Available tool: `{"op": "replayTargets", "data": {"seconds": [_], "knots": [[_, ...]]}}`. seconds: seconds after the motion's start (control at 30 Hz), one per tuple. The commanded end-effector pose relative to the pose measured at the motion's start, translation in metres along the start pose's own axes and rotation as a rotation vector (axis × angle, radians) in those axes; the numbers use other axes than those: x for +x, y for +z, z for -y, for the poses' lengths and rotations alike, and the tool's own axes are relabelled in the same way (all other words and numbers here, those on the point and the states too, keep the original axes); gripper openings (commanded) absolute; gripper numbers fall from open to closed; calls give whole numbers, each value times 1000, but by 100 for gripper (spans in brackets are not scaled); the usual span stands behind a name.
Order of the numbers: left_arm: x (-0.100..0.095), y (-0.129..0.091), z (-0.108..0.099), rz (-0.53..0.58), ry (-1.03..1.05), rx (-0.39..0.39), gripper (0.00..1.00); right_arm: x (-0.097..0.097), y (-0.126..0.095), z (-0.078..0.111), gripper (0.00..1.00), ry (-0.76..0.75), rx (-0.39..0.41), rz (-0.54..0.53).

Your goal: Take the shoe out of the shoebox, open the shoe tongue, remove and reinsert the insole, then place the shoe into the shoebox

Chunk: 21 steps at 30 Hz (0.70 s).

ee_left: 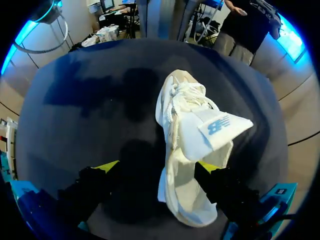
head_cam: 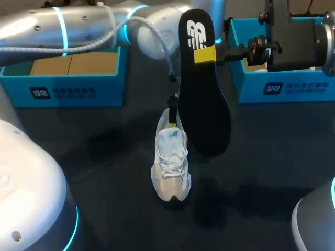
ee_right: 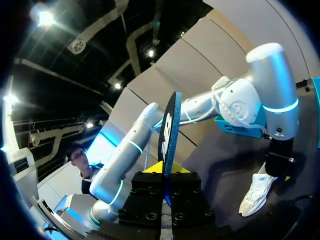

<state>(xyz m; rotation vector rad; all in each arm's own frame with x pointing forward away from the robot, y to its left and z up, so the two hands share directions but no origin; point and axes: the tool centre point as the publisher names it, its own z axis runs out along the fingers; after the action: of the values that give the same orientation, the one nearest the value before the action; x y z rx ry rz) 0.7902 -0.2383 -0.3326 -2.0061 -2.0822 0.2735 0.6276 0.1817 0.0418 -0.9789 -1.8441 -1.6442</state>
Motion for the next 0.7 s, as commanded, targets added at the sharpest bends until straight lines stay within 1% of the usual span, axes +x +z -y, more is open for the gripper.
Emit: {"op": "replayTargets", "data": {"seconds": [0.03,0.1,0.3,0.37,0.47,0.53,0.7], "knots": [[19,-23,7,174,10,-22,100,0,4,-2,0,2,2,2],[19,-31,7,226,17,-36,100,0,4,-2,0,2,2,2],[18,-53,5,331,32,-58,100,0,4,-2,0,2,2,2],[19,-63,3,383,44,-64,100,-6,1,0,0,38,-22,19],[21,-82,4,441,59,-108,100,-13,-6,-2,0,69,-89,32],[23,-93,5,471,75,-131,100,-18,-10,-5,0,88,-118,26],[25,-120,5,524,91,-186,100,-32,-22,-11,0,146,-164,42]]}}
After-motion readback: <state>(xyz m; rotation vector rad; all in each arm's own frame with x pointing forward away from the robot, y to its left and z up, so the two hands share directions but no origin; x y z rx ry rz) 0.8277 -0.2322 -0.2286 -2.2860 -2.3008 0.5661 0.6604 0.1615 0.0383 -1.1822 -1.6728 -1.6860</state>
